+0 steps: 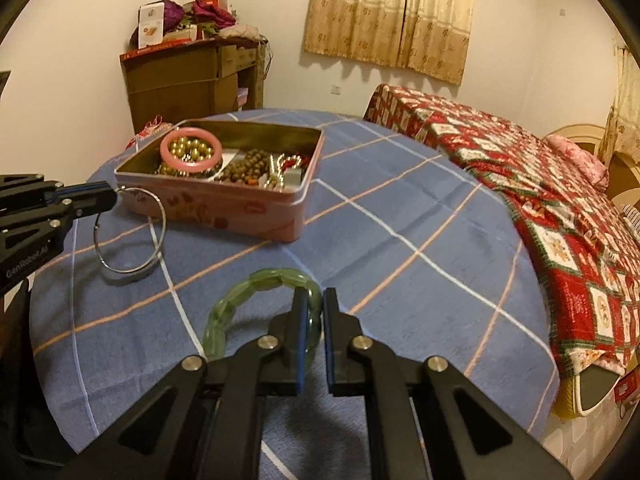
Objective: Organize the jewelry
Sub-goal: 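Carry the silver bangle and green jade bangle with both tools over the tin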
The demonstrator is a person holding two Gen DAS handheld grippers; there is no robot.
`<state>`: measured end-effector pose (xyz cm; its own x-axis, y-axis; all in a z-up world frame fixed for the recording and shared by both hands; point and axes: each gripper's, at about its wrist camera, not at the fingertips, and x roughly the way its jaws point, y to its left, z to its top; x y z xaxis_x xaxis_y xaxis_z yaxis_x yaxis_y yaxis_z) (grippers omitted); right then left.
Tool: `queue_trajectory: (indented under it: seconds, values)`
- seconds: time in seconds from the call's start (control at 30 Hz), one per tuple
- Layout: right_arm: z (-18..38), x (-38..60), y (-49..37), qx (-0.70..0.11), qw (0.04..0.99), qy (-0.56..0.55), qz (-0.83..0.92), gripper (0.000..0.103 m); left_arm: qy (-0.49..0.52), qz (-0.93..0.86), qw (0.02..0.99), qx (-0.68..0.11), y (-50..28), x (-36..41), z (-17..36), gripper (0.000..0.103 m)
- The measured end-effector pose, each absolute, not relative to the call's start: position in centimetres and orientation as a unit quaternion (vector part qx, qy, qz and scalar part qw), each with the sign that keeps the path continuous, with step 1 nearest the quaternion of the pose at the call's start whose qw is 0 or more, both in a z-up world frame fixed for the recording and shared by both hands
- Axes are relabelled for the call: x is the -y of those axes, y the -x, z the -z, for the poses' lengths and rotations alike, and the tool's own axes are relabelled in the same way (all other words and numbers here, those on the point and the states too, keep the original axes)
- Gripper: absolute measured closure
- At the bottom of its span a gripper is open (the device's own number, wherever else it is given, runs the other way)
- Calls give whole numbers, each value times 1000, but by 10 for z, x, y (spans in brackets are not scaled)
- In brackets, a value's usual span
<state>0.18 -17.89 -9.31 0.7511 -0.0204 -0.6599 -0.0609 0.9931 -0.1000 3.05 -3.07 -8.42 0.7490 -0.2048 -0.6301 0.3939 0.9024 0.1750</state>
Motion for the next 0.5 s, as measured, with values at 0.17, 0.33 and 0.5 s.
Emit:
queue_trajectory:
  seconds: [0.17,0.33,0.5]
  values:
    - [81,178,2,-329,942,63,-2,95,-142,153,932,-296,-24,23,71,101]
    - [69,174,5,-308,949,66,0,95,-133,148,939,-279,-19,18,56,101]
    - [59,172,8,-287,956,64,0,95,-125,140,947,-260,-19,13,41,101]
